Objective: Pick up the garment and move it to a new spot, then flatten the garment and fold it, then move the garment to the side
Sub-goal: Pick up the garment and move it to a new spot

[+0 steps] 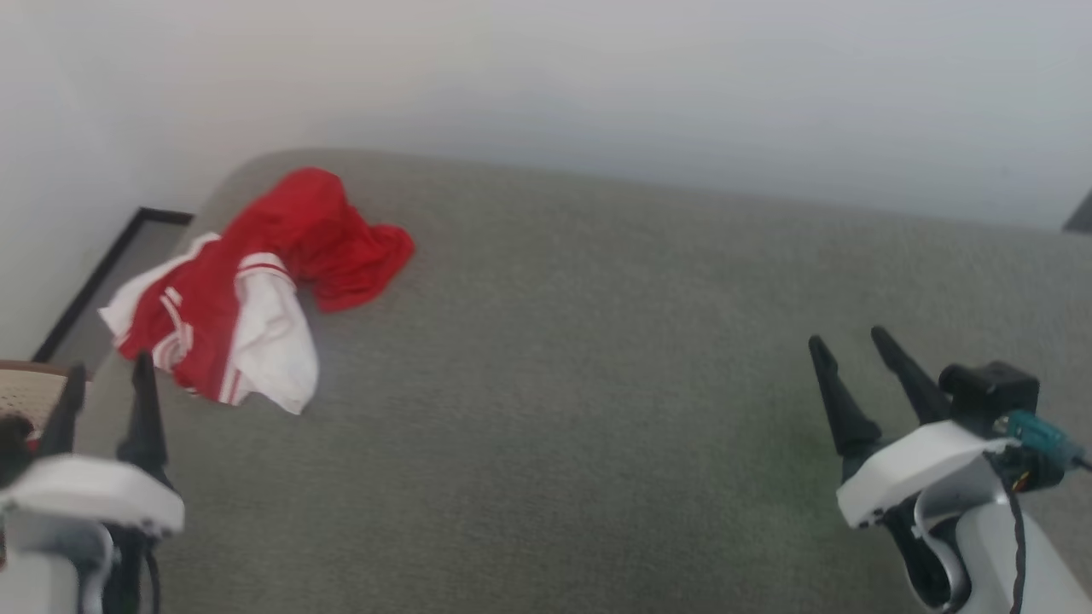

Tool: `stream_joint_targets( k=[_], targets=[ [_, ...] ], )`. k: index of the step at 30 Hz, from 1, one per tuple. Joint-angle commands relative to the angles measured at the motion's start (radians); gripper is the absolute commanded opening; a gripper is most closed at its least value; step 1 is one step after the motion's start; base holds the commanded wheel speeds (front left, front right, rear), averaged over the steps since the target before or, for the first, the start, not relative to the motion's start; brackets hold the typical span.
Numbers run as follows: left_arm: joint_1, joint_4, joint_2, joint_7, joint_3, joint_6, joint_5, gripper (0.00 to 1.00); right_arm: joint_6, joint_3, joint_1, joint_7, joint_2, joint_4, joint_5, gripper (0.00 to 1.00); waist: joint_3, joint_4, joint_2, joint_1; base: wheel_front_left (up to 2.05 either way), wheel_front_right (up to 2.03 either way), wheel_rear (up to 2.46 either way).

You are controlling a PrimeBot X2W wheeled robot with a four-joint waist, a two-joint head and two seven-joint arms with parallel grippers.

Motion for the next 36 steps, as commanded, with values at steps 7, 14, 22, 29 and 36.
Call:
stream_joint_targets(
  k=[7, 14, 22, 29, 36],
  targets=[
    [-0.214, 0.148, 0.085, 0.052, -0.015, -0.018, -0.045, 1.00, 0.000, -0.017, -0.065, 0.017, -0.022, -0.048, -0.020, 1.00, 0.165, -0.094, 0.0000, 0.0000, 0.00, 0.00, 0.00],
    [-0.403, 0.345, 0.146, 0.094, -0.057, -0.026, -0.082, 1.00, 0.000, -0.032, -0.110, 0.026, -0.035, -0.087, -0.033, 1.00, 0.293, -0.139, 0.0000, 0.0000, 0.00, 0.00, 0.00],
    [-0.570, 0.564, 0.182, 0.189, -0.091, -0.026, -0.111, 1.00, 0.000, -0.041, -0.142, 0.040, -0.050, -0.127, -0.044, 1.00, 0.390, -0.156, 0.0000, 0.0000, 0.00, 0.00, 0.00],
    [-0.684, 0.783, 0.171, 0.346, -0.121, -0.005, -0.125, 1.00, 0.000, -0.047, -0.170, 0.060, -0.057, -0.164, -0.054, 1.00, 0.454, -0.157, 0.0000, 0.0000, 0.00, 0.00, 0.00],
    [-0.713, 0.905, 0.140, 0.464, -0.142, -0.001, -0.135, 1.00, 0.000, -0.050, -0.183, 0.078, -0.059, -0.182, -0.063, 1.00, 0.470, -0.152, 0.0000, 0.0000, 0.00, 0.00, 0.00]
  ],
)
